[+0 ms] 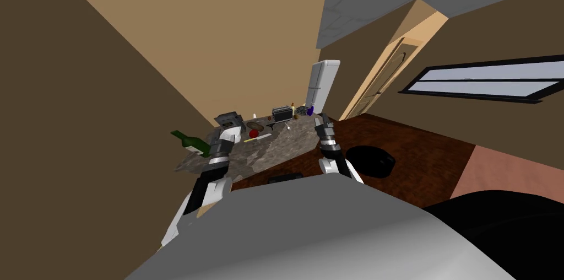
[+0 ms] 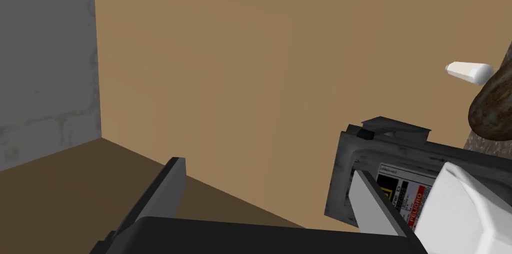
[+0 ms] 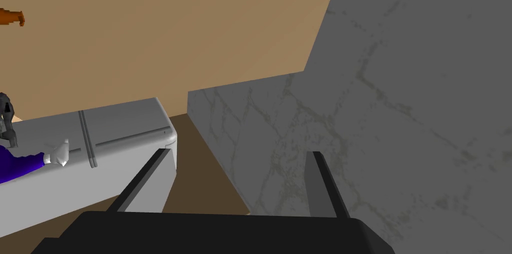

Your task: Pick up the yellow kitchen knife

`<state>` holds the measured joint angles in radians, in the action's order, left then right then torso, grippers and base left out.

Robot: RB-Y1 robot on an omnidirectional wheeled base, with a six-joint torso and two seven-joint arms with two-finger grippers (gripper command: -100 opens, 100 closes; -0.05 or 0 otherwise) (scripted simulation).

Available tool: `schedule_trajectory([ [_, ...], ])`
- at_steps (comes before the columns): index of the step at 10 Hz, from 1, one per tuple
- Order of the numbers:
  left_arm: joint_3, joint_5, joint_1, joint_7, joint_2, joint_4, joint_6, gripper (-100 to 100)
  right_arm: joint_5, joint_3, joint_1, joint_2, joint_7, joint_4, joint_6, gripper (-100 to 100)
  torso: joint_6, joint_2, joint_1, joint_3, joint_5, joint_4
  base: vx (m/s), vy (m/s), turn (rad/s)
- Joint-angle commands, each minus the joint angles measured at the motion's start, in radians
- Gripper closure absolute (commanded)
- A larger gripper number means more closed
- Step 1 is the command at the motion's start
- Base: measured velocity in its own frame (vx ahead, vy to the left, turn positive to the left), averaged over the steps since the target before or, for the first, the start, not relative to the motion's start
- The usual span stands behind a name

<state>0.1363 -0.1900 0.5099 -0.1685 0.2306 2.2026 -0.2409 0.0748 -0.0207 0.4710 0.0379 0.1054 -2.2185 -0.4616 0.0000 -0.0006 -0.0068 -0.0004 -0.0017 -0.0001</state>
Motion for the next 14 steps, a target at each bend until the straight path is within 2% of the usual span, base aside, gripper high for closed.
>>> schedule_trajectory([
  [1, 0.01, -0.025, -0.016, -0.007, 0.024, -0.018, 0.05, -100, 0.0, 0.0, 0.0, 0.0, 0.0, 0.0, 0.0, 0, 0.0, 0.0, 0.0, 0.0, 0.0, 0.0, 0.008, -0.136, -0.021],
  [3, 0.01, -0.025, -0.016, -0.007, 0.024, -0.018, 0.089, -100, 0.0, 0.0, 0.0, 0.0, 0.0, 0.0, 0.0, 0, 0.0, 0.0, 0.0, 0.0, 0.0, 0.0, 0.001, -0.077, 0.001],
  [4, 0.018, -0.048, -0.027, -0.013, 0.045, -0.033, 0.124, -100, 0.0, 0.0, 0.0, 0.0, 0.0, 0.0, 0.0, 0, 0.0, 0.001, 0.003, 0.0, 0.001, 0.0, -0.003, -0.091, -0.028],
  [6, 0.018, -0.048, -0.027, -0.013, 0.045, -0.033, 0.157, -100, 0.0, 0.0, 0.0, 0.0, 0.0, 0.0, 0.0, 0, 0.0, 0.001, 0.001, 0.0, 0.0, 0.0, 0.0, -0.066, 0.001],
  [9, 0.034, -0.094, -0.054, -0.026, 0.086, -0.063, 0.254, -100, 0.0, 0.0, 0.0, 0.0, 0.0, 0.0, 0.0, 0, 0.0, 0.0, 0.001, 0.0, 0.0, 0.0, 0.011, -0.101, -0.016],
  [11, 0.034, -0.094, -0.054, -0.026, 0.086, -0.063, 0.299, -100, 0.0, 0.0, 0.0, 0.0, 0.0, 0.0, 0.0, 0, 0.0, 0.0, 0.0, 0.0, 0.0, 0.0, 0.014, -0.075, 0.002],
  [12, 0.041, -0.117, -0.069, -0.033, 0.106, -0.08, 0.327, -100, 0.0, 0.0, 0.0, 0.0, 0.0, 0.0, 0.0, 0, 0.0, 0.0, 0.003, 0.0, 0.001, 0.0, 0.009, -0.073, -0.025],
  [14, 0.041, -0.117, -0.069, -0.033, 0.106, -0.08, 0.373, -100, 0.0, 0.0, 0.0, 0.0, 0.0, 0.0, 0.0, 0, 0.0, 0.0, 0.002, 0.0, 0.0, 0.0, 0.005, -0.06, 0.001],
])
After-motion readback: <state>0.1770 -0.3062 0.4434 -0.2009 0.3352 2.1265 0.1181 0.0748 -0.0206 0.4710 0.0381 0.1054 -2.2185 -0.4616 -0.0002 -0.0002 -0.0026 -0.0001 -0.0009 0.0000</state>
